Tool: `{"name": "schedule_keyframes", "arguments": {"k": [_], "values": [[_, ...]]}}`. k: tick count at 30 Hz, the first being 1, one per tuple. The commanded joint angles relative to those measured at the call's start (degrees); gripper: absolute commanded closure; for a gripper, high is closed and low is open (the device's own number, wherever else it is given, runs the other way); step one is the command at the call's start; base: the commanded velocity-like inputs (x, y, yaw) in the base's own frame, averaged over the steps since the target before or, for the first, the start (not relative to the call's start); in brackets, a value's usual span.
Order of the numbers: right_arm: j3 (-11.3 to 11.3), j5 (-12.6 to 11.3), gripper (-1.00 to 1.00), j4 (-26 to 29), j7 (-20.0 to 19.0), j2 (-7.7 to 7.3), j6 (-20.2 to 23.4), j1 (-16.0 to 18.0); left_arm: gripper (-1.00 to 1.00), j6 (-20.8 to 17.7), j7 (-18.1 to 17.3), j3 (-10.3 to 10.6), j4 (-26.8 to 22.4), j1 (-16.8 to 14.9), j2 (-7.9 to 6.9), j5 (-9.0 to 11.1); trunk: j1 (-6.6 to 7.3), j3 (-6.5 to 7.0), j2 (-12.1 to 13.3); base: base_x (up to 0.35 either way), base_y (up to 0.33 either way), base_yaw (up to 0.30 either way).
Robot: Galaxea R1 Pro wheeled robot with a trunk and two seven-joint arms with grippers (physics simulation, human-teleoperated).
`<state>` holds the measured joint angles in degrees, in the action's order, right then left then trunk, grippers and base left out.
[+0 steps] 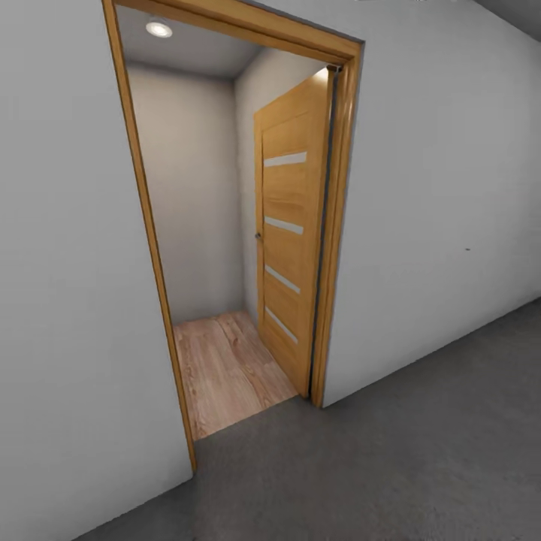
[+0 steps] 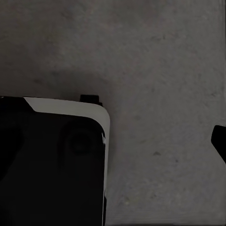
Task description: Move the two storage containers from the living room to the garage. In the garage, place one container on the floor and stack the other container on top of it (either order is fine).
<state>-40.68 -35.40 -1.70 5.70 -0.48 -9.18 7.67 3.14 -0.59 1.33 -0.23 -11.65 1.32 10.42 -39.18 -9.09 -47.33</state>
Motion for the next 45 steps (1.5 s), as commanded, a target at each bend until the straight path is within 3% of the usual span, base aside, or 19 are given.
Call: {"name": "schedule_keyframes", "arguments": {"k": [1,12,32,45], "values": [[-0.5,-0.4,-1.0,-0.1,0.0,0.04,-0.2,0.1,-1.0,0.2,0.0,0.2,0.0,0.0,0.0,0.5,-0.01,-0.09,-0.1,0.0,0.0,-0.255],[-0.5,-0.4,-1.0,-0.1,0.0,0.07,-0.2,0.1,-1.0,0.2,-0.1,0.2,0.0,0.0,0.0,0.5,-0.01,-0.09,-0.1,0.0,0.0,-0.188],[-0.5,-0.3,-1.0,-0.1,0.0,0.04,-0.2,0.1,-1.0,0.1,-0.1,0.2,0.0,0.0,0.02,0.5,-0.01,-1.43,-0.1,0.0,0.0,-0.005],[-0.5,0.1,-1.0,-0.1,0.0,0.04,-0.1,0.1,-1.0,0.1,-0.1,0.2,0.0,0.0,0.02,0.5,-0.01,-1.52,-0.1,0.0,0.0,0.0]]}}
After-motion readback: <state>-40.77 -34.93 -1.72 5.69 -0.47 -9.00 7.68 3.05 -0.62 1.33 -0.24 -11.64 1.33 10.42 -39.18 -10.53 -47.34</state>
